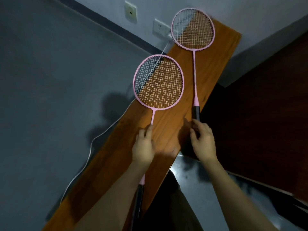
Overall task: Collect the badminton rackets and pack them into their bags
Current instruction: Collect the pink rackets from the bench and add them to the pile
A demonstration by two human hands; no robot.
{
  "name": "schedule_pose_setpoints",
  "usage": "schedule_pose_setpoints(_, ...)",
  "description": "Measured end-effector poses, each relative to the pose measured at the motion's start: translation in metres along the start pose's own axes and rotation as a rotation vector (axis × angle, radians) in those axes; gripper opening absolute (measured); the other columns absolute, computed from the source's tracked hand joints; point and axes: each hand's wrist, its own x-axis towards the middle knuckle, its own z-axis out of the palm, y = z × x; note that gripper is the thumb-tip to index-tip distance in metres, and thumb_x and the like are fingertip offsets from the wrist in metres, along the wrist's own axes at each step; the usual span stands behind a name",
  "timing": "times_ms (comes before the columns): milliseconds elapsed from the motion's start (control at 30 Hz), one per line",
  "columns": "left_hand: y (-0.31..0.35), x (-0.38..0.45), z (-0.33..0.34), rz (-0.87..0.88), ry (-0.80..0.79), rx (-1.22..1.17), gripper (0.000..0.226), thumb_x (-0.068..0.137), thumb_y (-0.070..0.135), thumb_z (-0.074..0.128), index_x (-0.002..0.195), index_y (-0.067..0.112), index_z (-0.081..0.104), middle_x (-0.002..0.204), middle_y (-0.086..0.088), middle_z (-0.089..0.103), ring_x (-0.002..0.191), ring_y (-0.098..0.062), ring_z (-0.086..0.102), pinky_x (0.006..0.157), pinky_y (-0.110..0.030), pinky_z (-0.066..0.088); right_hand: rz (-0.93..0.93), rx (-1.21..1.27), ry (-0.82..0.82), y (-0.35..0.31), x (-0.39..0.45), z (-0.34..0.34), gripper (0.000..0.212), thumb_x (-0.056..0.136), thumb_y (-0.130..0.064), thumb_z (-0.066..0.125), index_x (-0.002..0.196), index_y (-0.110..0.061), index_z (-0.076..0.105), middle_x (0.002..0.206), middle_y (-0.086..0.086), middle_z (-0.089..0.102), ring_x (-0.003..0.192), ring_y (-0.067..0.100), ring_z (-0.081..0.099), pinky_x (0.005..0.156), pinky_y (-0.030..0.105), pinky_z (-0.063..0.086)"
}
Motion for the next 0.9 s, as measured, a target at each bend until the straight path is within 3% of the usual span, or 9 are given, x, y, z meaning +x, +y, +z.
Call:
schedule_pose_setpoints(100,-0.006,-0.002,0.006,-0.01,0.062,-0.206,0.053,0.09,0.011,0.052,0.14,0.015,0.036,0.121,-0.009,0.049,0.104,-0.022,0.053,0.089,-0.031,0.048,-0.001,-0.042,0.035,0.01,0.006,0.006,0.046,0.093,-0.024,0.053,0.137,-0.02,0.043,0.124,0.006,0.051,0.115,0.02,0.046,0.091,0.032,0.041)
schedule_pose_setpoints(267,-0.003,0.003,-0.01,0.089,0.215,-0.374,0.036,0.086,0.002,0.057,0.123,0.007,0.057,0.104,0.001,0.052,0.084,0.0,0.054,0.076,0.001,0.039,0.071,-0.081,0.071,0.014,0.029,0.011,0.065,0.087,-0.045,0.057,0.143,-0.027,0.03,0.13,0.012,0.043,0.117,0.028,0.045,0.093,0.045,0.045)
schedule_pose_setpoints(367,0.002,0.008,-0.018,0.018,0.209,-0.438,0.032,0.089,0.005,0.055,0.12,0.01,0.059,0.105,0.004,0.051,0.08,-0.003,0.055,0.069,-0.001,0.041,0.142,-0.128,0.036,0.013,0.042,0.016,0.073,0.084,-0.055,0.056,0.145,-0.029,0.024,0.131,0.014,0.043,0.112,0.033,0.051,0.087,0.048,0.049)
schedule_pose_setpoints(567,0.015,0.007,-0.029,-0.082,0.212,-0.54,0.031,0.091,0.009,0.054,0.121,0.015,0.059,0.106,0.006,0.051,0.082,-0.01,0.058,0.064,-0.01,0.048,0.081,-0.087,0.032,0.01,0.044,0.018,0.066,0.089,-0.036,0.058,0.145,-0.027,0.023,0.125,0.012,0.055,0.108,0.031,0.058,0.087,0.048,0.049)
schedule_pose_setpoints(667,0.025,-0.005,-0.046,-0.116,0.251,-0.566,0.03,0.09,0.009,0.055,0.12,0.015,0.059,0.104,0.007,0.051,0.083,-0.009,0.058,0.064,-0.014,0.048,0.06,0.007,0.053,-0.002,0.032,0.005,0.061,0.09,-0.029,0.058,0.144,-0.028,0.029,0.127,0.009,0.055,0.112,0.027,0.055,0.088,0.038,0.046)
schedule_pose_setpoints(800,0.044,-0.041,-0.08,-0.027,0.374,-0.539,0.031,0.088,0.005,0.058,0.118,0.008,0.06,0.1,0.006,0.051,0.082,0.008,0.052,0.071,0.002,0.038,0.042,0.124,0.038,-0.034,-0.021,-0.023,0.057,0.09,-0.029,0.059,0.143,-0.028,0.035,0.125,0.003,0.059,0.112,0.019,0.056,0.086,0.027,0.042)
schedule_pose_setpoints(900,0.061,-0.076,-0.108,-0.018,0.377,-0.552,0.031,0.089,0.008,0.056,0.12,0.013,0.06,0.1,0.01,0.049,0.082,0.012,0.051,0.071,0.004,0.037,0.028,0.203,0.036,-0.06,-0.075,-0.044,0.059,0.09,-0.028,0.06,0.143,-0.029,0.034,0.124,-0.003,0.058,0.109,0.011,0.057,0.087,0.027,0.048)
